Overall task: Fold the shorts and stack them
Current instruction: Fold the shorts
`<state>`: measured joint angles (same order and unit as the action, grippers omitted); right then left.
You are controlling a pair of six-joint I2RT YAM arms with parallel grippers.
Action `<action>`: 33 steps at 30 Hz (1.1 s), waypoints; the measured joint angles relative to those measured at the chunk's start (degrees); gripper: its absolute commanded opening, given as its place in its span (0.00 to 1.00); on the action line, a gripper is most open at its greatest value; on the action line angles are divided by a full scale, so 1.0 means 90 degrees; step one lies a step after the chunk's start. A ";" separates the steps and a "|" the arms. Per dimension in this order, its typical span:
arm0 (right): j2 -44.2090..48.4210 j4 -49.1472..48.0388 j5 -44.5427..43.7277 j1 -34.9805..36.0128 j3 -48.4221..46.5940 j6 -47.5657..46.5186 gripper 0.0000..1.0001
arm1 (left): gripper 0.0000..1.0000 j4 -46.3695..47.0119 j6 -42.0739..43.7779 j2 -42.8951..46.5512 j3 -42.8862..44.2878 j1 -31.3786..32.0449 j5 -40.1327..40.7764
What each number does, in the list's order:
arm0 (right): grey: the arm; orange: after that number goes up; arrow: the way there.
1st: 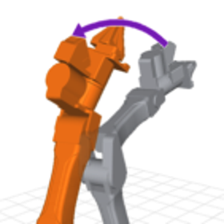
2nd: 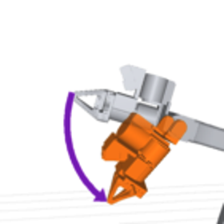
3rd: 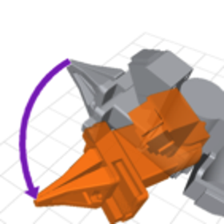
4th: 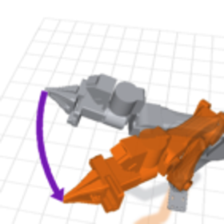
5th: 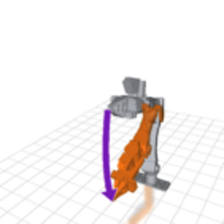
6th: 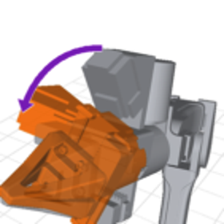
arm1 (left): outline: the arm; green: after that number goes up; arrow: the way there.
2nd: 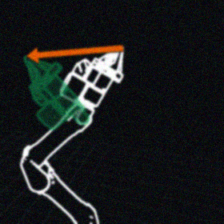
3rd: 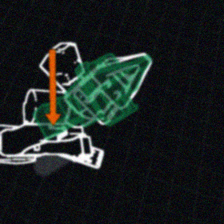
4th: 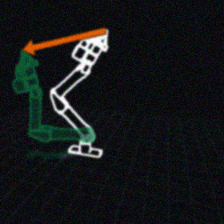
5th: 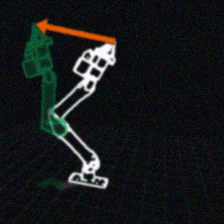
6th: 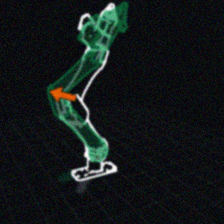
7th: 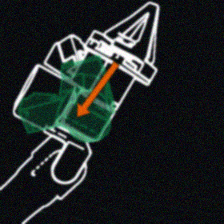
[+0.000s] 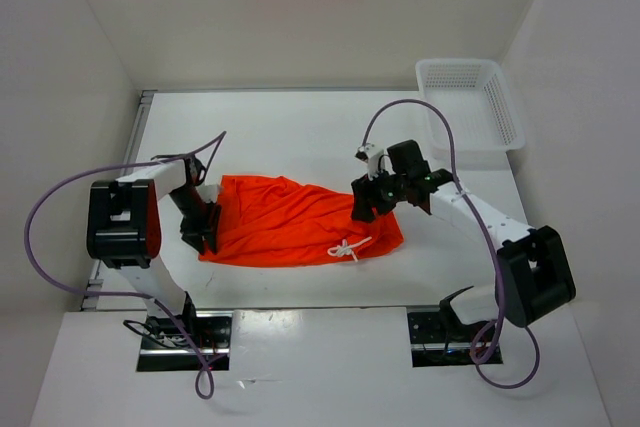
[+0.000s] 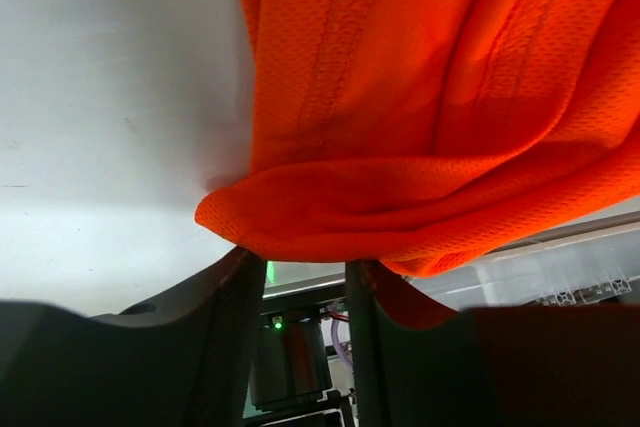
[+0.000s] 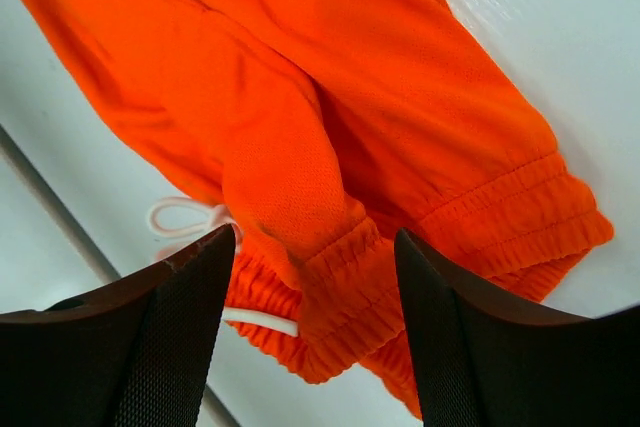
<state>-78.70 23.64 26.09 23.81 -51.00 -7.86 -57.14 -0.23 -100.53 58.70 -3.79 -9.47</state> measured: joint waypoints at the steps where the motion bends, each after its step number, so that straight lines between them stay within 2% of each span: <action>1: 0.0000 0.0005 0.0075 -0.0036 0.0007 0.0204 0.70 | 0.38 -0.0002 0.0000 0.0000 0.0002 0.0000 -0.0022; 4: -0.0002 0.0007 0.0304 -0.0381 0.0007 0.0804 0.68 | 0.26 0.0007 -0.0015 -0.0002 0.0007 0.0000 -0.0078; 5: -0.0029 0.0015 0.0350 -0.0571 0.0000 0.1015 0.66 | 0.18 0.0007 -0.0010 -0.0002 0.0007 0.0000 -0.0095; 8: -0.0129 0.0194 0.0284 -0.0959 -0.0056 0.1498 0.63 | 0.13 0.0017 -0.0002 -0.0034 0.0007 0.0000 -0.0109; 18: -0.0418 0.0559 0.0522 -0.1350 -0.0202 0.2059 0.59 | 0.13 0.0024 0.0000 -0.0185 0.0102 0.0000 -0.0153; 26: -0.0933 0.0559 0.0843 -0.1316 -0.0202 0.2149 0.54 | 0.13 0.0015 0.0000 -0.0185 0.0158 0.0000 -0.0153; 28: -0.0976 0.0546 0.0908 -0.1280 -0.0199 0.2191 0.48 | 0.13 0.0015 0.0000 -0.0185 0.0170 0.0000 -0.0153; 33: -0.0996 0.0345 0.1037 -0.1239 -0.0199 0.2509 0.23 | 0.12 -0.0044 0.0000 -0.0185 0.0265 0.0000 -0.0148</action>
<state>-87.66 26.74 35.42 12.67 -52.80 14.72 -57.54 -0.23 -102.19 61.08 -3.79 -10.81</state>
